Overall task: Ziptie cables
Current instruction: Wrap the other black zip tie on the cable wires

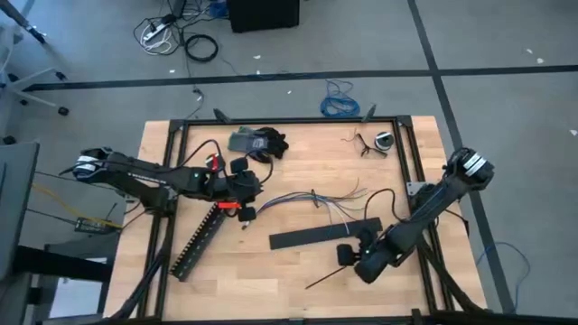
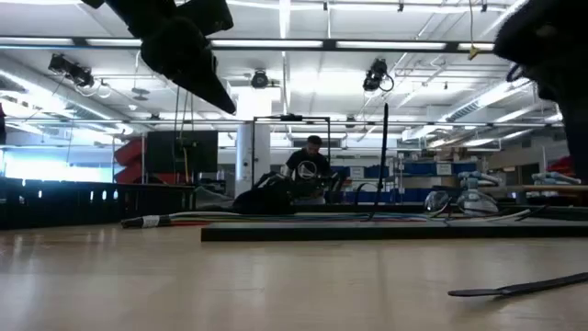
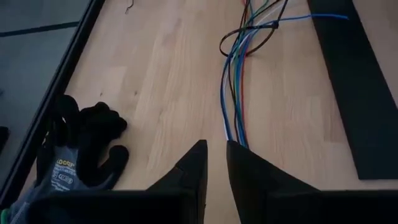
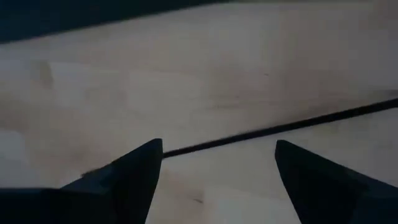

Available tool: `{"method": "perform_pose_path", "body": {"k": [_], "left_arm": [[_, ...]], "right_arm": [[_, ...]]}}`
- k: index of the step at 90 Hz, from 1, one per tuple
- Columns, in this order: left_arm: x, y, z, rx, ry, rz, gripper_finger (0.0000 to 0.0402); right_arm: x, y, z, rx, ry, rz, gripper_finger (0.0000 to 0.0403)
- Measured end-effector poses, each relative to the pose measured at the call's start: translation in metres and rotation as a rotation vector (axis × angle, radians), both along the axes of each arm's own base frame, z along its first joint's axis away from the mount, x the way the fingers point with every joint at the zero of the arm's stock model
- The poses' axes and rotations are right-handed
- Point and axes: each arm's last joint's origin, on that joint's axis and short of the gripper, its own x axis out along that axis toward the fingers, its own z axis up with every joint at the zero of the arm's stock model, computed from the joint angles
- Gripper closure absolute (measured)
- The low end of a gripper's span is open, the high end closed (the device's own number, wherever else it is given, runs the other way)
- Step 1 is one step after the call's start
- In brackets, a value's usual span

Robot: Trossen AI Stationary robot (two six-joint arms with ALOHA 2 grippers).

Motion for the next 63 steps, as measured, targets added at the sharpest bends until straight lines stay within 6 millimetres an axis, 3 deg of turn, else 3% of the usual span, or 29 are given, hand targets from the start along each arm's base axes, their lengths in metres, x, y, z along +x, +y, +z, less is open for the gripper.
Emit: {"method": "perform_pose_path", "body": {"k": [9,25,36,63], "left_arm": [[0.0,0.0,-0.001,0.03,0.015,-0.03,0.0348],[0.0,0.0,-0.007,0.082,0.016,-0.082,0.0348],[0.0,0.0,-0.008,0.079,0.014,-0.085,0.0348],[0.0,0.0,-0.009,0.063,0.009,-0.069,0.0348]], "right_arm": [[-0.001,-0.002,0.008,-0.064,0.117,0.063,0.0096],[-0.001,-0.001,0.016,-0.221,0.144,0.67,0.0096],[-0.001,-0.004,0.015,-0.282,0.163,0.968,0.0096],[-0.014,-0.016,0.006,-0.292,0.341,1.346,0.0096]]}}
